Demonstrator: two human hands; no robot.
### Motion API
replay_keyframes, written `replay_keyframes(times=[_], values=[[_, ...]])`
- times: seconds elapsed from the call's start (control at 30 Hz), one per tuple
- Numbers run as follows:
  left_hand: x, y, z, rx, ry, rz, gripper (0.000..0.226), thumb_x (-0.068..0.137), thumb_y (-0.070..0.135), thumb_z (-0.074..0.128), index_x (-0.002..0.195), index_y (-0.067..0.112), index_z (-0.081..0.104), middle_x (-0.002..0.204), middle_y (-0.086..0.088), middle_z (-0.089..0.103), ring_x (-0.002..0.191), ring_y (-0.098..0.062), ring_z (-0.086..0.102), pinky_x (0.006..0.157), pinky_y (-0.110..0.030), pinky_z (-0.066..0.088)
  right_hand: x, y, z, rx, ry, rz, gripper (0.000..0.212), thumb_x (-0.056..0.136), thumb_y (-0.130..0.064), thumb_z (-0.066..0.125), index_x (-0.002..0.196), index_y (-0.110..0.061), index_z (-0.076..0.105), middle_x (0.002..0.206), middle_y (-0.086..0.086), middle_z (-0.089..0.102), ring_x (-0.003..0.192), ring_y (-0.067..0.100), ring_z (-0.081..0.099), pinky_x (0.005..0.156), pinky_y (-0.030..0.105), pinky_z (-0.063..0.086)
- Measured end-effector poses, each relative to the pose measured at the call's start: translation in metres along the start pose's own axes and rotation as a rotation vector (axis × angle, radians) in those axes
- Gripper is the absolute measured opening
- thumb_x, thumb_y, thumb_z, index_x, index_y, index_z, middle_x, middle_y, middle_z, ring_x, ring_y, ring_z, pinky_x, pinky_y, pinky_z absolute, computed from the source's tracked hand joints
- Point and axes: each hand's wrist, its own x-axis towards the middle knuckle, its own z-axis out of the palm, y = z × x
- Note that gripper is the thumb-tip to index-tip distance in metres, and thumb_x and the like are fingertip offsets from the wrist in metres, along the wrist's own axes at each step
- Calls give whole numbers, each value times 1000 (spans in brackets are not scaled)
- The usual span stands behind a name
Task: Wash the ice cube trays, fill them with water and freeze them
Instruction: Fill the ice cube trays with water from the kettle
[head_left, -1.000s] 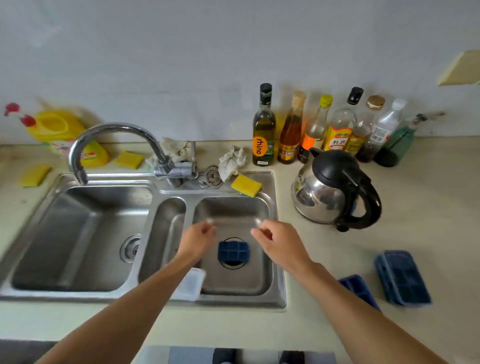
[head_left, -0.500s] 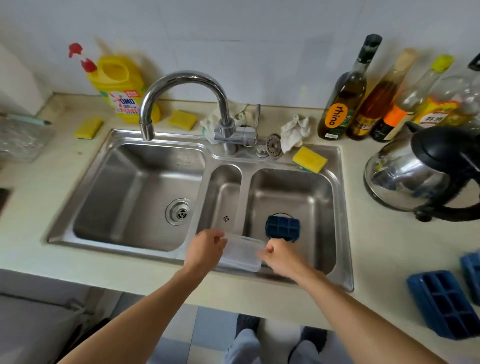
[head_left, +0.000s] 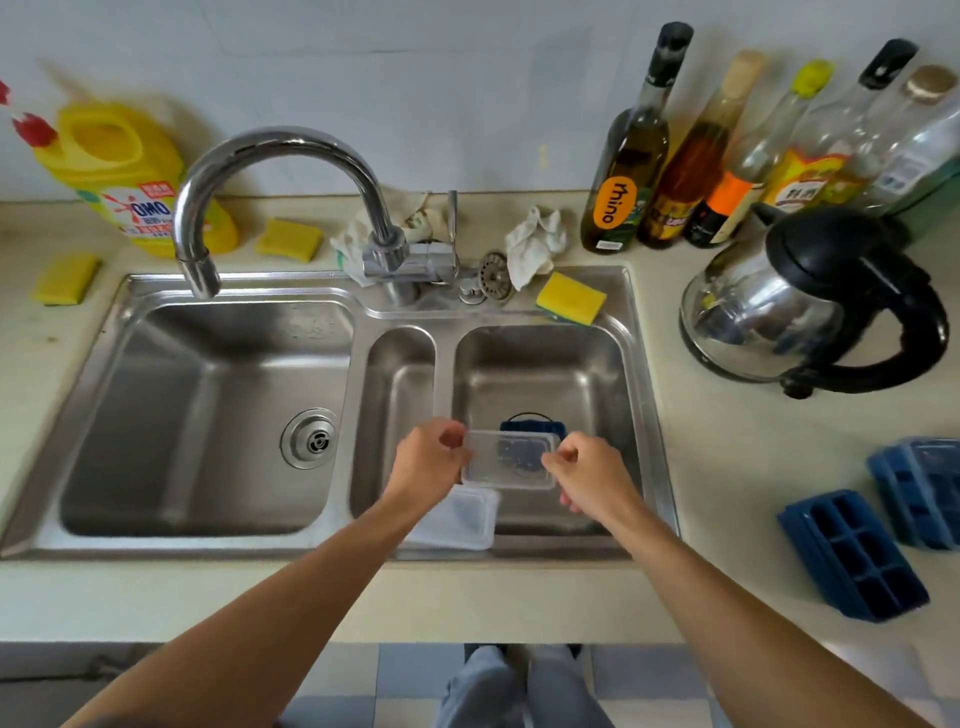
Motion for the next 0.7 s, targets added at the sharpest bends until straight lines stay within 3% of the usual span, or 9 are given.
replay_keyframes(times=[0.1, 0.2, 0.33, 0.47, 0.5, 0.6, 0.7], values=[[28, 19, 28, 53, -40, 35, 27, 95, 9, 66, 122, 11, 66, 108, -4, 71, 96, -20, 68, 90, -40, 58, 24, 20, -16, 75, 62, 82, 13, 100, -19, 62, 88, -14, 63, 69, 4, 70, 46, 7, 65, 45, 18, 47], [61, 24, 53, 182, -73, 27, 31, 95, 9, 63, 127, 10, 64, 112, -7, 70, 96, -21, 65, 87, -31, 53, 54, 33, -13, 80, 57, 117, 19, 99, -16, 63, 80, -14, 61, 69, 5, 70, 44, 5, 64, 45, 16, 49], [96, 17, 74, 323, -133, -41, 27, 96, 5, 58, 122, 4, 65, 110, -12, 71, 97, -23, 65, 82, -30, 49, 87, 44, 6, 130, -43, 171, 16, 97, -10, 60, 82, -14, 56, 82, 8, 66, 67, 16, 68, 57, 23, 60], [121, 2, 89, 417, -185, -75, 22, 95, 7, 54, 113, 5, 67, 109, -15, 70, 94, -28, 65, 80, -34, 52, 106, 54, 25, 116, -41, 142, 18, 93, -3, 57, 84, -19, 57, 74, -5, 56, 65, 7, 56, 43, 9, 42], [125, -1, 93, 446, -210, -73, 20, 95, 8, 53, 109, 4, 67, 109, -16, 70, 92, -28, 64, 79, -34, 51, 109, 56, 28, 108, -48, 135, 16, 93, -3, 57, 91, -19, 60, 74, -7, 56, 66, 7, 55, 44, 9, 41], [136, -8, 103, 471, -256, -76, 18, 95, 8, 54, 108, 4, 65, 112, -19, 68, 100, -32, 65, 82, -36, 50, 114, 60, 33, 76, -77, 105, 26, 93, -2, 54, 109, -19, 67, 88, -2, 60, 83, 17, 58, 70, 23, 47], [142, -13, 107, 420, -226, -113, 14, 94, 7, 57, 106, 8, 64, 105, -16, 67, 99, -32, 64, 81, -36, 49, 119, 64, 34, 46, -77, 125, 30, 94, -3, 54, 118, -12, 69, 97, 1, 62, 90, 19, 58, 74, 28, 47]])
